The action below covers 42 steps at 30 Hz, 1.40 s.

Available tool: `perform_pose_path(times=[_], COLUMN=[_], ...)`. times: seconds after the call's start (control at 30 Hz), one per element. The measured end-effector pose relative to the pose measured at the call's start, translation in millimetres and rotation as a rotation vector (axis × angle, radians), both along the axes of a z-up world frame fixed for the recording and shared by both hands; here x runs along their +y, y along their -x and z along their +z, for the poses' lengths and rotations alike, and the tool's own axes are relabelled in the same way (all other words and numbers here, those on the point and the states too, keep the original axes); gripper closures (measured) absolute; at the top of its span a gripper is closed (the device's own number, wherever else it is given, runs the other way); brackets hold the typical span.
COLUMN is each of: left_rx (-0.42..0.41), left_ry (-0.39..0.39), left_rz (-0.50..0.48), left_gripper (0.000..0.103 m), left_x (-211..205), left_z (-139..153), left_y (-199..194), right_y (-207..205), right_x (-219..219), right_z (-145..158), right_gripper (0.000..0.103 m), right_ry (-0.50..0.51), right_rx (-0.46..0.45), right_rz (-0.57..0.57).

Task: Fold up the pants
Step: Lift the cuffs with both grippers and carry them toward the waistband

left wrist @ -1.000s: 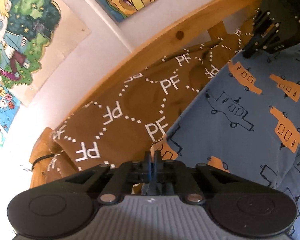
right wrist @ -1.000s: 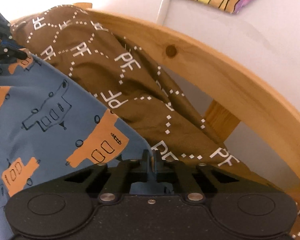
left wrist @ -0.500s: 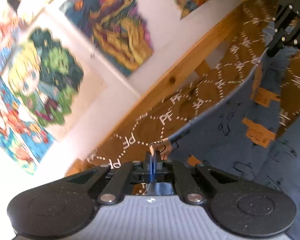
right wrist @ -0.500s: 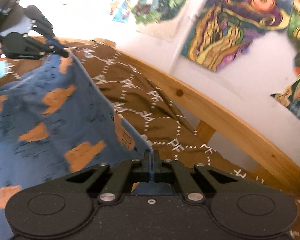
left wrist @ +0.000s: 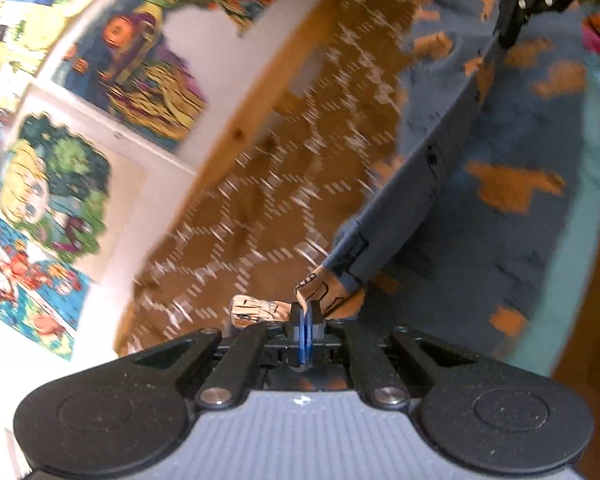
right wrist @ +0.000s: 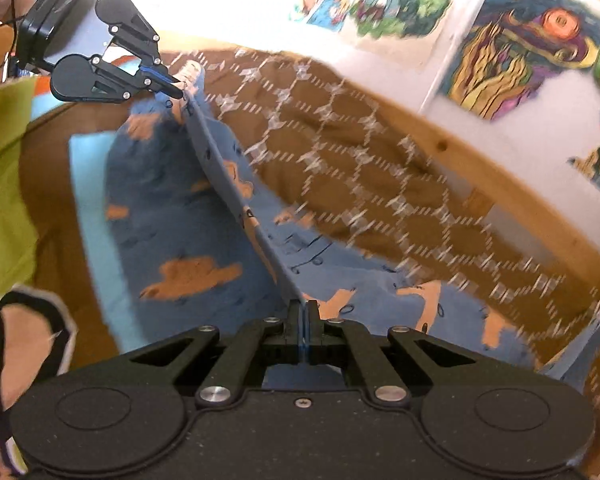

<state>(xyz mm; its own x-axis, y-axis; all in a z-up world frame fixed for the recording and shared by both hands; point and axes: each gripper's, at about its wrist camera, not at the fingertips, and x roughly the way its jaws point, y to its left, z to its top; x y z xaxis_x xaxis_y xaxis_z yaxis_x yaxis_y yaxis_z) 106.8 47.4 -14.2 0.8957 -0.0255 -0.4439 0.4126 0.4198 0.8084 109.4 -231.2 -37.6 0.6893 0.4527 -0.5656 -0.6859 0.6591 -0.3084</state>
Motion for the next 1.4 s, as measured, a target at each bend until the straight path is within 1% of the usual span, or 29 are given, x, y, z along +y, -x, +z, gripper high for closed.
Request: perform_pose_path(times=[0.07,0.13,0.33,0.4,0.5,0.57,0.6,0.73,0.83,0.87,0.93,0.97,1.0,1.13,1.2,1.27,1.3,1.4], left_rx=[0.029,0.05,0.071,0.067,0.065,0.106,0.104,0.09,0.076,0.077,0.07,0.066,0.058,0.029,-0.009,-0.028,-0.026,0.014], left_ry=[-0.018,-0.03,-0.036,-0.05,-0.096,-0.108,-0.109,-0.1,-0.128,-0.137,-0.142,-0.147,-0.157,-0.23,-0.282,-0.31,-0.318,-0.32], left_rz=[0.012,0.019,0.043,0.032,0.007,0.01,0.012,0.024,0.023,0.023,0.021,0.02,0.016,-0.031,-0.054,-0.063,-0.064,-0.045], left_gripper=[0.102,0.102,0.102,0.102,0.102,0.101,0.097,0.094,0.094,0.094,0.098,0.101,0.102,0.102,0.102,0.102,0.102,0.102], left_x=[2,3,6,7,7,8,8,9,9,9,8,7,7,9,11,14,15,17], left_z=[-14,-21,-24,-24,-26,-30,-32,-33,-34,-35,-35,-35,-35,-33,-32,-31,-30,-36], left_y=[3,7,11,16,20,20,21,23,23,23,23,23,24,30,33,33,32,28], right_y=[9,16,23,24,35,39,40,39,39,38,37,37,38,42,45,48,49,53], right_x=[6,8,9,9,14,18,20,19,19,18,18,18,19,21,22,24,26,33], right_z=[-13,-22,-32,-33,-32,-32,-35,-45,-45,-46,-46,-46,-46,-44,-42,-42,-42,-46], right_gripper=[0.103,0.103,0.103,0.103,0.103,0.103,0.103,0.101,0.097,0.097,0.097,0.1,0.103,0.103,0.103,0.103,0.103,0.103], right_ry=[0.006,-0.013,-0.058,-0.072,-0.046,-0.012,0.003,0.008,0.011,0.011,0.007,0.007,0.011,0.014,0.013,0.014,0.017,0.048], right_rx=[0.011,0.031,0.047,0.055,0.041,0.026,0.029,0.046,0.035,0.034,0.04,0.041,0.037,0.032,0.033,0.038,0.04,0.035], right_rz=[-0.012,-0.027,-0.067,-0.075,-0.057,-0.039,-0.033,-0.051,-0.051,-0.05,-0.049,-0.047,-0.046,-0.042,-0.033,-0.015,-0.005,0.02])
